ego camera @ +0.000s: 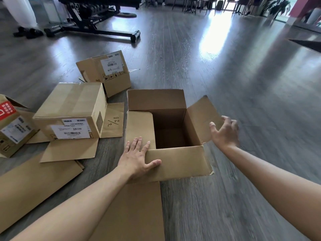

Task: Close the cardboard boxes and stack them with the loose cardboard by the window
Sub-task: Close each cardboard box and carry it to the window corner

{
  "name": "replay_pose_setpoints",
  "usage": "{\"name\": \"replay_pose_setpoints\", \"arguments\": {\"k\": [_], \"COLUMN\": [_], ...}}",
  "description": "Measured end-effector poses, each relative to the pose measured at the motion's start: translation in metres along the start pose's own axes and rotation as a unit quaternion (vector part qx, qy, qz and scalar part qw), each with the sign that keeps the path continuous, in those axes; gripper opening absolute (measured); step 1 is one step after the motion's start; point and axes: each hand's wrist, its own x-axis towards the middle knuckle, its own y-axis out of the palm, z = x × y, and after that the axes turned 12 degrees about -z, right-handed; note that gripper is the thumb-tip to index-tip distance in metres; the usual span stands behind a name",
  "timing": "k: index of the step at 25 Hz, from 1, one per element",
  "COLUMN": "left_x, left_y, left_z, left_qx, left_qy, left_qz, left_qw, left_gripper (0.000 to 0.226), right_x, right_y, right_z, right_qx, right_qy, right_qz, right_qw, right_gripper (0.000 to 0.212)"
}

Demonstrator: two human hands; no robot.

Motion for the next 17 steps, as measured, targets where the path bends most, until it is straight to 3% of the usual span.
{"name": "replay_pose_setpoints", "arguments": {"k": [2,4,6,10,12,17], "left_x": [0.001,0.001,-0.001,-0.002,-0.003,-0.007], "left_y": [0.0,-0.001,-0.002,-0.004,-0.006,-0.009], "left_z": [0.001,0.001,0.001,0.0,0.0,-0.001], "left_qx": [-0.001,-0.004,-0.003,-0.007,-0.008,-0.007], "left_qy": [0.0,0.0,0.0,-0.007,-0.009,-0.004], "left_qz": [0.001,0.003,0.008,0.016,0.02,0.022], "left_qw": [1.0,1.0,1.0,1.0,1.0,1.0], "left_gripper": [0.112,0.111,0.111,0.108,0.104,0.101], "right_x": [-0.006,-0.02,-0.037,-0.066,-0.075,-0.074], "right_y": [-0.001,-0.001,0.001,0.011,0.015,0.013], "right_z": [0.025,0.046,0.053,0.034,0.02,0.02], "right_qx": [0.07,0.106,0.059,-0.118,-0.171,-0.235], "right_qy": [-0.048,-0.095,-0.163,-0.256,-0.282,-0.312], "right_qz": [0.001,0.079,0.197,0.376,0.416,0.45], "right_qw": [0.996,0.987,0.965,0.883,0.847,0.803], "right_gripper": [0.059,0.066,0.087,0.13,0.143,0.16]}}
